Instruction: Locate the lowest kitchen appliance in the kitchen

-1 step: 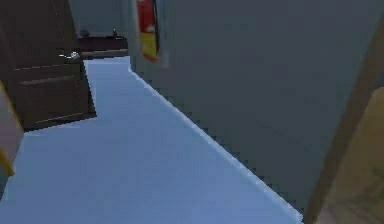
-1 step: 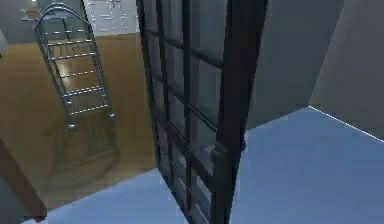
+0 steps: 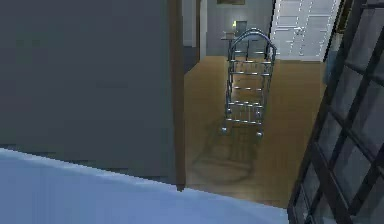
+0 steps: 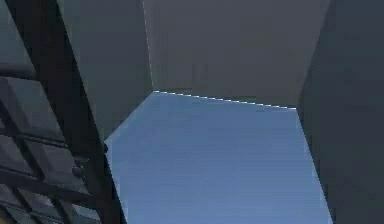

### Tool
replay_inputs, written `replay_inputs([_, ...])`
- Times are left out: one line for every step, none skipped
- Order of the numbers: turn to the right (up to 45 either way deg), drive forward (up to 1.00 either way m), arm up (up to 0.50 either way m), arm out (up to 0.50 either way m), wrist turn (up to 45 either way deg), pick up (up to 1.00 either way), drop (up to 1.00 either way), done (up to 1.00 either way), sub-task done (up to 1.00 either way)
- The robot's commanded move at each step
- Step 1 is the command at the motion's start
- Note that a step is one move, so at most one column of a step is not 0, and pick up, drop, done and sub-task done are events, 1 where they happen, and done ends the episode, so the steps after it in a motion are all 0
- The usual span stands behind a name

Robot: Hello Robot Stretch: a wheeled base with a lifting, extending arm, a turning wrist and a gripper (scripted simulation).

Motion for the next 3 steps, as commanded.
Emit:
replay_inputs([15.0,0.0,0.0,0.0,0.0,0.0,0.0,0.0,0.0])
replay_inputs([0.0,1.0,0.0,0.0,0.0,0.0,0.0,0.0,0.0])
replay_inputs([0.0,0.65,0.0,0.0,0.0,0.0,0.0,0.0,0.0])
